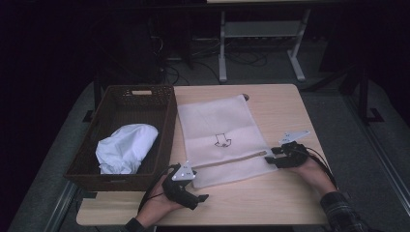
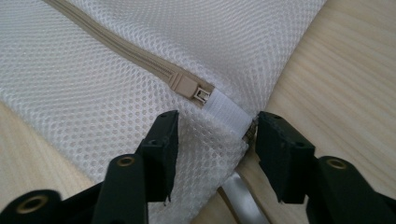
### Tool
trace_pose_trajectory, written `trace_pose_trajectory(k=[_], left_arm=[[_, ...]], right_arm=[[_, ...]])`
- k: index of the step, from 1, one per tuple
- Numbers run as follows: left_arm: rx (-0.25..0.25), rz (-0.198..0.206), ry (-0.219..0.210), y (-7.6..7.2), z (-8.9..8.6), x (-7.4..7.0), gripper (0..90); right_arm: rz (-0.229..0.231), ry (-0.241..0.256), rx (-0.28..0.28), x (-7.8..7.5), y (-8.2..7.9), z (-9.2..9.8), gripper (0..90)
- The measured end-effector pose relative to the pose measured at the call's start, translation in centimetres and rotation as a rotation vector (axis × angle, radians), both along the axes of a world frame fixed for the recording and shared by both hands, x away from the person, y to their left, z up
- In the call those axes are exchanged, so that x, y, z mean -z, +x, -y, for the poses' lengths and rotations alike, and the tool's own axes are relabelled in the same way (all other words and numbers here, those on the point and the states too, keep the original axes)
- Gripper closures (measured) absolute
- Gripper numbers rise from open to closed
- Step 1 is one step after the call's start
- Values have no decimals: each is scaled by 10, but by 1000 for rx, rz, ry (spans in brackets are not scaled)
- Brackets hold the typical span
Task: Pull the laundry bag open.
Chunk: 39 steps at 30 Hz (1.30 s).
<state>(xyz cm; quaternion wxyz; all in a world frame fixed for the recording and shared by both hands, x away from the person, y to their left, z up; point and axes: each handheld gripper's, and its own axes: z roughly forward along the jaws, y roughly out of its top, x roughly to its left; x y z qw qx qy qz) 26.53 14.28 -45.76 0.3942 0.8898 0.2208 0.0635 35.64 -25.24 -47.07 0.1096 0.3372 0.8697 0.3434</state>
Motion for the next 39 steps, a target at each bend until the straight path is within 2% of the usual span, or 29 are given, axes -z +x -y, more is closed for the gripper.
trace_pose_trajectory(k=[1,2,6,13,23,27,29,33,39], left_arm=[[0,0,0,0,0,0,91],[0,0,0,0,0,0,91],[0,-1,-2,0,0,0,91],[1,-6,-3,1,2,1,91],[2,-4,-21,3,4,-3,91],[12,-17,-54,5,7,-7,94],[23,-9,-58,7,9,-10,95],[32,-27,-84,10,15,-14,94],[49,-33,-92,12,24,-18,95]], right_arm=[[0,0,0,0,0,0,493],[5,2,2,0,-3,-1,545],[-2,3,-4,-1,-6,-4,651],[-14,13,-13,-1,-10,-8,808],[-44,45,26,-5,-13,-9,820],[-42,63,31,-10,-17,-10,820],[-41,61,31,-12,-21,-11,820],[-33,67,33,-15,-26,-13,820],[-33,89,40,-20,-29,-13,819]])
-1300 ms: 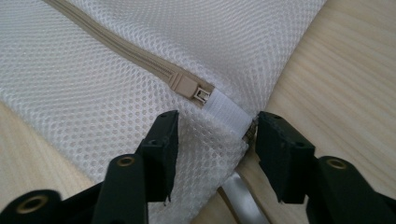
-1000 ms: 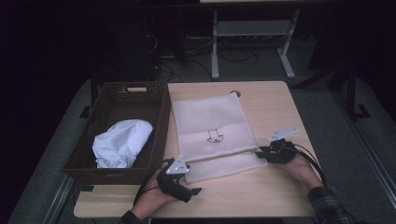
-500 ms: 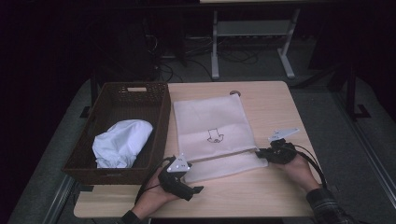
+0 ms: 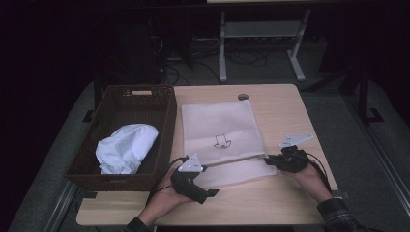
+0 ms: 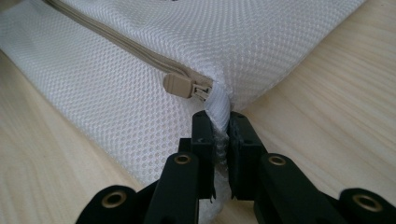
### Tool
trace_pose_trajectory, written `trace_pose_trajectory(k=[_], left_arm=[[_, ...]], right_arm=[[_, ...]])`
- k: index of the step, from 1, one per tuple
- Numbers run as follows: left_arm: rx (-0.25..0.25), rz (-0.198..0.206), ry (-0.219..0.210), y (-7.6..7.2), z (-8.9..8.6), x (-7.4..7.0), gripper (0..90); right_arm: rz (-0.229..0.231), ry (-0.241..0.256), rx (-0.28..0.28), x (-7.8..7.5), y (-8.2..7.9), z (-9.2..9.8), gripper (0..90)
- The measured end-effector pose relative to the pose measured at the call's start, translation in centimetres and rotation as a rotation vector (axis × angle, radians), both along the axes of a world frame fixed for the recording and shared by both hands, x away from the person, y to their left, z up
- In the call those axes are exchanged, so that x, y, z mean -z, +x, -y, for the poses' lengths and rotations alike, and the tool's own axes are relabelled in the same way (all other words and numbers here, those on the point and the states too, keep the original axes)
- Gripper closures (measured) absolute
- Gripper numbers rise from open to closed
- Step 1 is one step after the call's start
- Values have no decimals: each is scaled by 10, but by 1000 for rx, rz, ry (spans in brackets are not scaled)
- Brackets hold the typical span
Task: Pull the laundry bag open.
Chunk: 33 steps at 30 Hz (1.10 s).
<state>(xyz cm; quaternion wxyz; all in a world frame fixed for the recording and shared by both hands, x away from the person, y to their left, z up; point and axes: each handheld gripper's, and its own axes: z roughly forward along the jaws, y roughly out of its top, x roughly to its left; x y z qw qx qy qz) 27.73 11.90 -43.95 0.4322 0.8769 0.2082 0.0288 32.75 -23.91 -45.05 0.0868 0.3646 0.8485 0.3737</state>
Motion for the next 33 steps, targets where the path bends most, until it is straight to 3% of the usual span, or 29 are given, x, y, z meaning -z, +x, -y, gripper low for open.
trace_pose_trajectory(k=[7,17,26,27,33], left_arm=[[5,-14,-29,7,8,-7,94],[33,7,-39,11,23,-15,96],[72,4,-61,12,41,-21,102],[80,1,-66,12,42,-21,155],[98,-3,-68,12,53,-22,192]], right_arm=[[2,16,-11,-3,-4,-2,818],[15,17,-36,-8,-15,-10,818],[5,33,-42,-11,-36,-15,818],[3,34,-43,-10,-39,-16,818],[9,26,-63,-10,-45,-20,819]])
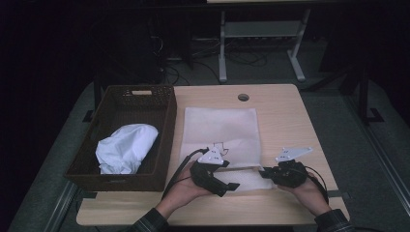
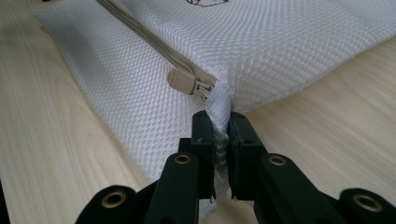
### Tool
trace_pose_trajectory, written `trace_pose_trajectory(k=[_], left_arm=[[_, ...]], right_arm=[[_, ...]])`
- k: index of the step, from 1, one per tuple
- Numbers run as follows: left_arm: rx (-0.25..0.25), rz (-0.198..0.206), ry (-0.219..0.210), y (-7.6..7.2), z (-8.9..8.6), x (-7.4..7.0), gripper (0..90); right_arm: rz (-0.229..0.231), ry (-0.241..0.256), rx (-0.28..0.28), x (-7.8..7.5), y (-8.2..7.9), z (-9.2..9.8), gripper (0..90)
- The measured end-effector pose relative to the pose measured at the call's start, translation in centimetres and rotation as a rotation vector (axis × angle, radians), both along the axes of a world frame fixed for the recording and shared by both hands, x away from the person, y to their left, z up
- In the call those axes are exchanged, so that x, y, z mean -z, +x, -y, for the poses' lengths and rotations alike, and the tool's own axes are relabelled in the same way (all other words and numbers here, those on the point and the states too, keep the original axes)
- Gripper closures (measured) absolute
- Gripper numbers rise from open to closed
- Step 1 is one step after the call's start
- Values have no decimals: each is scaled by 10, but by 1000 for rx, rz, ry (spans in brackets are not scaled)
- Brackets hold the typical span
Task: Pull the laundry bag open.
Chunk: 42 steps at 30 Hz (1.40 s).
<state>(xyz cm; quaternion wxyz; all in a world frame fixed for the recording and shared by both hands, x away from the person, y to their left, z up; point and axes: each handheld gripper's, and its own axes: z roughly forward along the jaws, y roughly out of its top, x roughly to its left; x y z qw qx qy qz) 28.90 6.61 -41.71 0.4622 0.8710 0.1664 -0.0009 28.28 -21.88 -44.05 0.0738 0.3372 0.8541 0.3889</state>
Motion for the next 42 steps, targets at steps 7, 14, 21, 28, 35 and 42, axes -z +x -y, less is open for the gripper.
trace_pose_trajectory(k=[7,14,21,28,35,42], left_arm=[[35,-8,-18,1,16,1,343],[49,-38,-13,7,33,6,504],[58,-47,-8,9,43,10,583],[57,-62,-22,14,46,11,658],[45,-82,-42,17,50,11,758],[39,-89,-43,18,51,12,805]], right_arm=[[16,2,-12,-3,-3,-3,819],[25,9,-27,-5,-8,-6,819],[32,9,-36,-7,-11,-8,819],[36,12,-37,-7,-12,-9,819],[37,11,-35,-7,-13,-9,819],[37,12,-32,-7,-13,-9,820]])
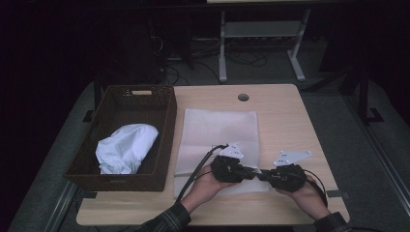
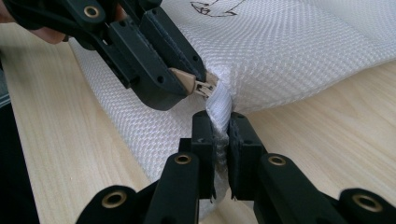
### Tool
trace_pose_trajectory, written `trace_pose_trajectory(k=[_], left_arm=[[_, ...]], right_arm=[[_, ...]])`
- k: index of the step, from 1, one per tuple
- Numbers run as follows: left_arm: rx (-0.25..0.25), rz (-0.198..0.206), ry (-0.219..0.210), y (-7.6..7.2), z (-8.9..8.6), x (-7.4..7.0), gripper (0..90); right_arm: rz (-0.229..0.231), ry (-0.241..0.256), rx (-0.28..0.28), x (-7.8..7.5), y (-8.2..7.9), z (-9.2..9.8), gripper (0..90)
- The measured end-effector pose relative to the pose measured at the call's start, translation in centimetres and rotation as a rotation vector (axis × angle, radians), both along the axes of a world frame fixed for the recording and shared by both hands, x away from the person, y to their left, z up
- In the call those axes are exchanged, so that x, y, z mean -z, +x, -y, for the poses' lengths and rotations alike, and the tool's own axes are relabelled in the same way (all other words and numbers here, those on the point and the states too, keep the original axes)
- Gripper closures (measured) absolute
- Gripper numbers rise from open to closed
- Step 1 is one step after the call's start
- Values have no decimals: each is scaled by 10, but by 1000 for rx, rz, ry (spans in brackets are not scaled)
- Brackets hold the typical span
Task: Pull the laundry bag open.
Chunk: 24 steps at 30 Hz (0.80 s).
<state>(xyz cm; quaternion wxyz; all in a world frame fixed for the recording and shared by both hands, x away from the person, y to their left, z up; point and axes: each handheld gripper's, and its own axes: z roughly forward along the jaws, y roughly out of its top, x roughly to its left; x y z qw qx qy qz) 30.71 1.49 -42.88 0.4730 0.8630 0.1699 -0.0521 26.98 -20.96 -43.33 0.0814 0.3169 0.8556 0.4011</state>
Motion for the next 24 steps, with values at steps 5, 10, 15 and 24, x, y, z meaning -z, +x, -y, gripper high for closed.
trace_pose_trajectory(k=[5,10,15,24], left_arm=[[-8,-1,3,0,0,1,844],[-12,-16,12,2,-1,2,872],[-19,-25,29,1,-1,2,877],[-20,-46,51,3,-2,3,881]], right_arm=[[1,-3,-4,0,0,-1,821],[3,-6,-1,0,-1,-2,822],[0,-12,-6,1,-1,-2,824],[-11,-13,-4,1,-2,-1,844]])
